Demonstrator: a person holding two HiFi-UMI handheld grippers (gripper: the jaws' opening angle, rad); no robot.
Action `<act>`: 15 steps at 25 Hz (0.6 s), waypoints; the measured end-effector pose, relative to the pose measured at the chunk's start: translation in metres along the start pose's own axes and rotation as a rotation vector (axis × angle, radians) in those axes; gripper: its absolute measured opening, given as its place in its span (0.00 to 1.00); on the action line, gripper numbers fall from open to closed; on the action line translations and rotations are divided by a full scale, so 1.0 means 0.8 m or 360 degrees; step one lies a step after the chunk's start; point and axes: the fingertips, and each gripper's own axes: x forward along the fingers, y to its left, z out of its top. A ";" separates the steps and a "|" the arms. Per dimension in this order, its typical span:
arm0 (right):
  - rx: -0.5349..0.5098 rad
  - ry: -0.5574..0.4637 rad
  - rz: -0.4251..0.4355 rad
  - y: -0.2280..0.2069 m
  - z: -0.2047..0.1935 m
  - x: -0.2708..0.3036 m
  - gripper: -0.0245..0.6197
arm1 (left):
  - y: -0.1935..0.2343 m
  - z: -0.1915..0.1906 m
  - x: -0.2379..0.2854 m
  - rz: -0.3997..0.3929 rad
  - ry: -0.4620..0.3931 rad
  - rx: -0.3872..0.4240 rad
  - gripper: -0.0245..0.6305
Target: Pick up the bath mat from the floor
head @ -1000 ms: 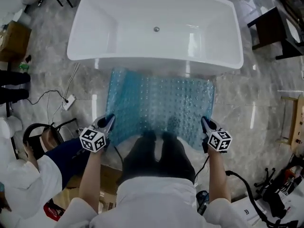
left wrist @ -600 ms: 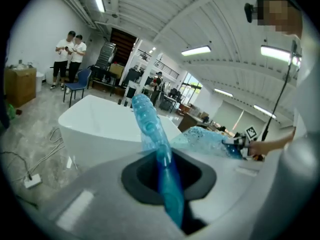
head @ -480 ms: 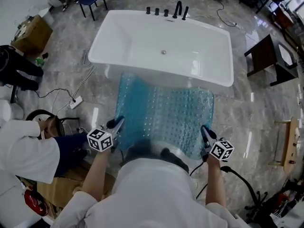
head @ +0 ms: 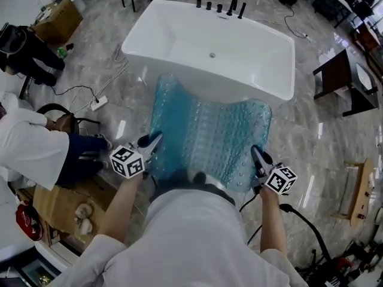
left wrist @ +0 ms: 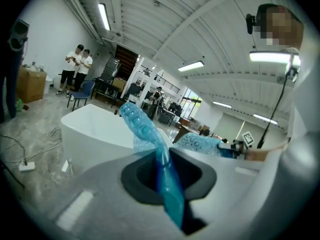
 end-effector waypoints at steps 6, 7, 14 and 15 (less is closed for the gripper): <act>0.0028 -0.0065 0.0146 0.048 -0.005 -0.018 0.08 | -0.048 -0.002 -0.037 -0.0082 -0.0012 0.0025 0.08; 0.0019 -0.0074 0.0158 0.058 -0.006 -0.019 0.08 | -0.051 0.000 -0.044 -0.0096 -0.0017 0.0027 0.09; -0.0024 -0.0183 0.0146 0.122 -0.007 -0.020 0.09 | -0.057 0.032 -0.087 -0.0142 -0.0052 0.0098 0.09; -0.0006 -0.0212 0.0130 0.127 -0.008 -0.018 0.09 | -0.055 0.036 -0.092 -0.0147 -0.0059 0.0104 0.09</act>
